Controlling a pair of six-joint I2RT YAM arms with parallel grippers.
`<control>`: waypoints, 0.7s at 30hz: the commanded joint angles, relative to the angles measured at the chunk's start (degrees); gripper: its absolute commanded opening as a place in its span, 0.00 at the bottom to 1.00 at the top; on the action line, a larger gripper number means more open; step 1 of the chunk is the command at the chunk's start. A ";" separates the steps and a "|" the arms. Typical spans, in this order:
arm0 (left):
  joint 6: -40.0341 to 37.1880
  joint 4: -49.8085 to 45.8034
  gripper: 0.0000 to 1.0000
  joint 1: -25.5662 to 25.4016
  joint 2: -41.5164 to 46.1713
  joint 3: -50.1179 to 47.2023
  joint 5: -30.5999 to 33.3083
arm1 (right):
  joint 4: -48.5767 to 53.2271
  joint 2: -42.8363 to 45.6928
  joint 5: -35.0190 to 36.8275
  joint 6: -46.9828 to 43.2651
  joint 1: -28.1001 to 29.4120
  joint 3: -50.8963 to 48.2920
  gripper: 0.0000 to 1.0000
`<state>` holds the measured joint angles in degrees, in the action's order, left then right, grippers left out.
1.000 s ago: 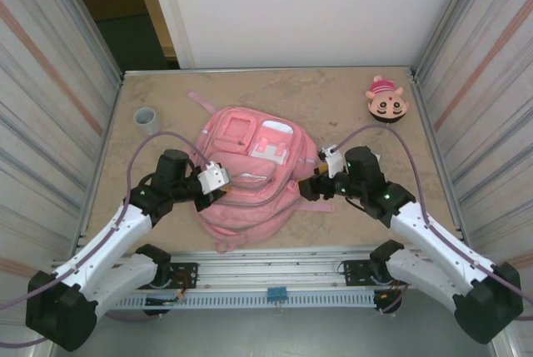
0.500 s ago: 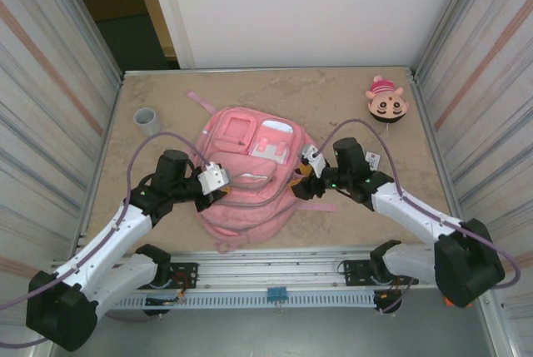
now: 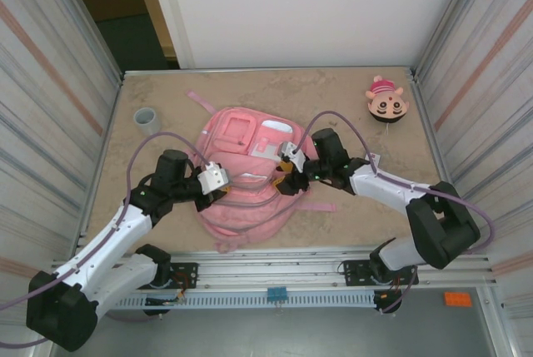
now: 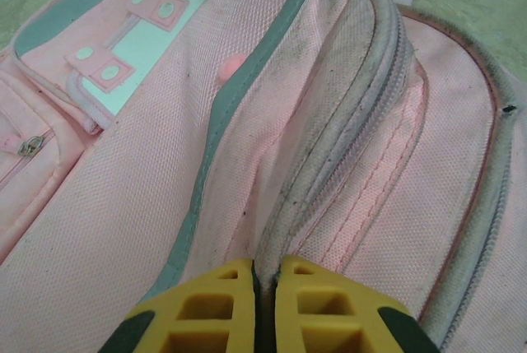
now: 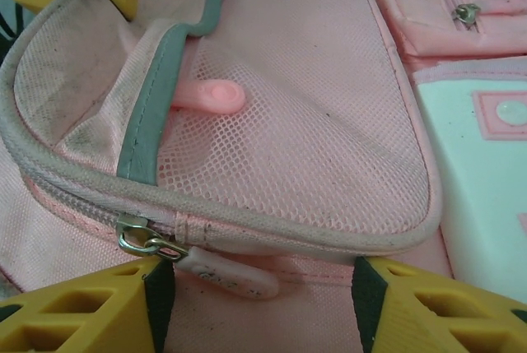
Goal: Pack books, pencil case, and school supplies into a backpack
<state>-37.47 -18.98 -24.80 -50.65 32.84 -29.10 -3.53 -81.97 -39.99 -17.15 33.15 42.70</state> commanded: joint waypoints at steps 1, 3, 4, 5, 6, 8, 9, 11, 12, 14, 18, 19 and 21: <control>0.14 3.77 0.02 0.01 1.90 -0.07 -3.68 | 1.81 -0.71 -3.84 -1.75 1.84 2.40 0.58; 0.10 3.71 0.02 0.01 1.96 -0.02 -2.01 | 3.27 0.51 -3.83 -1.69 2.58 1.50 0.55; 0.09 3.64 0.02 0.01 2.01 -0.01 -1.40 | 3.63 1.13 -4.01 -1.53 2.78 1.01 0.53; 0.03 3.76 0.03 0.01 1.97 0.00 -1.02 | 4.03 1.86 -4.17 -1.20 2.89 0.33 0.51; 0.01 3.81 0.03 0.01 1.92 -0.05 -1.02 | 4.12 2.76 -4.54 -0.65 2.89 -0.26 0.49; 0.00 3.91 0.03 0.01 1.79 0.00 -1.13 | 3.81 4.10 -5.14 0.29 2.89 -1.16 0.44; 0.03 3.95 0.03 0.01 1.68 0.04 -1.29 | 3.57 4.56 -5.41 0.74 2.89 -1.30 0.42; 0.03 3.73 0.03 0.02 1.52 0.26 -1.31 | 3.53 4.90 -5.84 1.28 2.89 -1.13 0.39; 0.02 3.70 0.03 0.01 1.59 0.29 -1.31 | 3.60 4.82 -5.96 1.39 2.80 -0.91 0.39; 0.07 3.69 0.03 0.01 1.76 0.23 -1.40 | 3.70 4.39 -6.12 1.65 2.64 -0.22 0.37; 0.25 3.72 0.03 0.01 1.96 0.21 -1.83 | 3.53 2.51 -5.87 3.61 1.93 1.10 0.36; 0.21 3.77 0.03 0.01 2.04 0.18 -1.97 | 3.34 2.00 -5.19 4.31 1.79 1.28 0.36; 0.30 3.75 0.03 0.01 2.14 0.21 -1.97 | 3.64 1.26 -4.26 5.20 1.51 1.77 0.34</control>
<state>-37.65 -18.90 -24.75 -50.28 32.53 -28.75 -0.38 -79.59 -43.92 -14.50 35.20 42.54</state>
